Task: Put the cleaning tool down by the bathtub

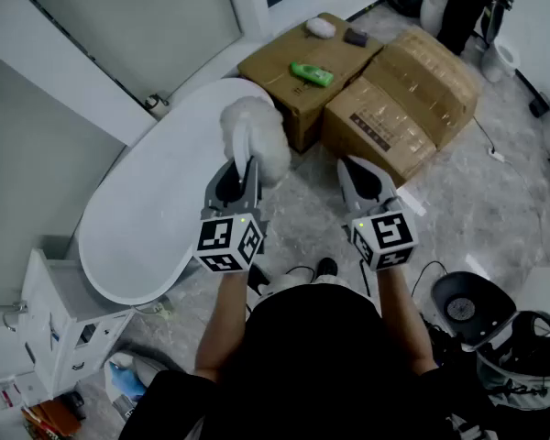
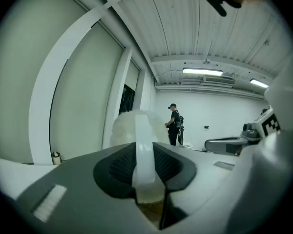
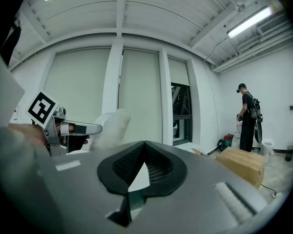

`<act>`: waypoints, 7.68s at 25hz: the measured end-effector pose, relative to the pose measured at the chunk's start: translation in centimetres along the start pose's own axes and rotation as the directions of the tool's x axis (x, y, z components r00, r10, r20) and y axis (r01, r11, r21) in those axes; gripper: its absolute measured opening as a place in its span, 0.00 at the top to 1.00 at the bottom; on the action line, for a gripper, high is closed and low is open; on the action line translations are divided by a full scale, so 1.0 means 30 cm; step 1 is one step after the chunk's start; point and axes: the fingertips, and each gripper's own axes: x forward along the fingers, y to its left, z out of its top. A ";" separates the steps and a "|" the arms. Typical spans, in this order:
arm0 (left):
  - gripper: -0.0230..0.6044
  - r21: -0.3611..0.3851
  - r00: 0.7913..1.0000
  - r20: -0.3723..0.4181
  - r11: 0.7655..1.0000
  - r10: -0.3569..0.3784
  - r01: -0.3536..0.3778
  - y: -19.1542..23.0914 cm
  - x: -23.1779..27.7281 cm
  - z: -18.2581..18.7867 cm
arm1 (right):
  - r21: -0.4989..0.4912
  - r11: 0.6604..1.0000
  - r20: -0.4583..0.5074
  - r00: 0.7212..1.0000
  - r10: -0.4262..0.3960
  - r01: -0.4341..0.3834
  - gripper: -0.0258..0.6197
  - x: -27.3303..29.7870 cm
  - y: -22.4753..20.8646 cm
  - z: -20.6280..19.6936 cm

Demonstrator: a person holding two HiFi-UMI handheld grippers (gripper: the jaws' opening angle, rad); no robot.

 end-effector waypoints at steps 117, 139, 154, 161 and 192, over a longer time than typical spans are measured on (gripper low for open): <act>0.82 -0.109 0.920 -0.323 0.957 0.223 -0.270 0.400 1.576 -0.310 | 0.052 0.952 -0.186 0.934 0.306 -0.302 0.94 1.323 -1.010 -0.040; 0.82 -0.131 0.855 -0.505 0.969 0.117 -0.209 0.728 1.897 -0.620 | 0.091 0.968 -0.320 0.914 0.251 -0.234 0.94 1.683 -0.938 -0.149; 0.82 -0.114 0.788 -0.616 0.989 0.006 -0.096 0.905 2.189 -0.891 | 0.168 0.977 -0.431 0.882 0.193 -0.131 0.94 1.917 -0.921 -0.294; 0.82 -0.185 0.746 -0.665 0.974 -0.028 -0.128 0.928 2.278 -1.049 | 0.172 0.983 -0.454 0.881 0.134 -0.061 0.94 1.988 -0.957 -0.328; 0.81 -0.130 0.657 -0.754 0.979 0.003 -0.154 0.998 2.513 -1.342 | 0.257 0.966 -0.523 0.845 0.111 0.032 0.94 2.041 -0.999 -0.437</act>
